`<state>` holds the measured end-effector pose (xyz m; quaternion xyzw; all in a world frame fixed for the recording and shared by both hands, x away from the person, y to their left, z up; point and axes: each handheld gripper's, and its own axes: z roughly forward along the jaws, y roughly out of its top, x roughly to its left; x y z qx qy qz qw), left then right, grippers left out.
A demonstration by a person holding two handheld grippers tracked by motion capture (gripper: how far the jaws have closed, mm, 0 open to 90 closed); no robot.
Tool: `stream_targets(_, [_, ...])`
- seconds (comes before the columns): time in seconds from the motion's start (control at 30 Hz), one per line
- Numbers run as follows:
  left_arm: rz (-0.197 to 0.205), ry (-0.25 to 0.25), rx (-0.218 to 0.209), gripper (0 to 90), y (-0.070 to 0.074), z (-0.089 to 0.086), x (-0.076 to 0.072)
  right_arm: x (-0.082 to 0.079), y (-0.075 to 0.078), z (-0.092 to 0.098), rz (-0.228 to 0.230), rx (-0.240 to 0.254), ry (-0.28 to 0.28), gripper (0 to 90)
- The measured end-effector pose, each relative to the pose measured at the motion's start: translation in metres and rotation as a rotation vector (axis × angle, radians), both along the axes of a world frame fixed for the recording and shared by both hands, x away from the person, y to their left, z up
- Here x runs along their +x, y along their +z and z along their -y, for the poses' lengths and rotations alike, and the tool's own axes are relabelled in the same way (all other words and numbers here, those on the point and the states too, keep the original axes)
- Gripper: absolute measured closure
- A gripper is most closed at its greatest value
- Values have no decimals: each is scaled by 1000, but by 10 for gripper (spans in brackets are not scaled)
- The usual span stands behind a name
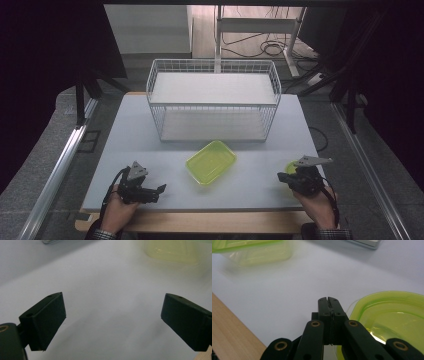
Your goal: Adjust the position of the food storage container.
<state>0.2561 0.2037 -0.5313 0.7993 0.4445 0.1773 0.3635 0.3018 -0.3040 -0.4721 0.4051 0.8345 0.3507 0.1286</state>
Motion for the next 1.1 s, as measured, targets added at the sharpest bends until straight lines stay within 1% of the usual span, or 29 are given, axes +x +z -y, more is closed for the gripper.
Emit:
stream_targets(0.1, [-5,2,3,54,0,1,0,2,0,3,5,0,-17,889])
stream_targets(0.17, [-8,7,11,50,0,1,1,1,1,2,11,-3,-20,889])
stream_targets(0.2, [-11,13,12,50,0,1,1,1,1,0,14,4,-17,889])
stream_targets(0.3, [-18,4,-13,51,3,1,1,0,2,-10,28,18,-3,889])
stream_targets(0.4, [-17,-6,-41,91,8,2,1,1,1,-22,22,18,13,889])
stream_targets(0.47, [-19,-20,-53,167,10,4,1,5,0,-33,19,22,35,889])
stream_targets(0.5, [-22,-35,-58,215,11,6,2,7,0,-37,18,22,42,889])
stream_targets(0.57, [-32,-67,-63,328,11,10,4,11,0,-47,21,16,62,889])
stream_targets(0.6, [-39,-74,-63,387,11,13,5,13,1,-52,23,14,67,889])
stream_targets(0.67, [-53,-96,-78,500,12,19,9,19,2,-61,30,12,87,889])
stream_targets(0.7, [-59,-98,-87,553,13,22,10,23,2,-67,37,10,94,889])
stream_targets(0.8, [-67,-111,-108,687,14,31,16,34,0,-78,32,22,107,890])
stream_targets(0.87, [-69,-125,-101,772,13,37,21,41,-3,-86,36,10,113,890])
stream_targets(0.93, [-74,-142,-93,839,12,43,25,49,-5,-94,39,8,115,890])
stream_targets(1.0, [-79,-149,-75,890,12,46,28,58,-7,-101,47,2,111,890])
stream_targets(1.07, [-85,-154,-75,900,11,49,33,67,-9,-109,52,-7,105,890])
stream_targets(1.1, [-85,-154,-75,900,11,49,33,72,-10,-112,52,-11,105,889])
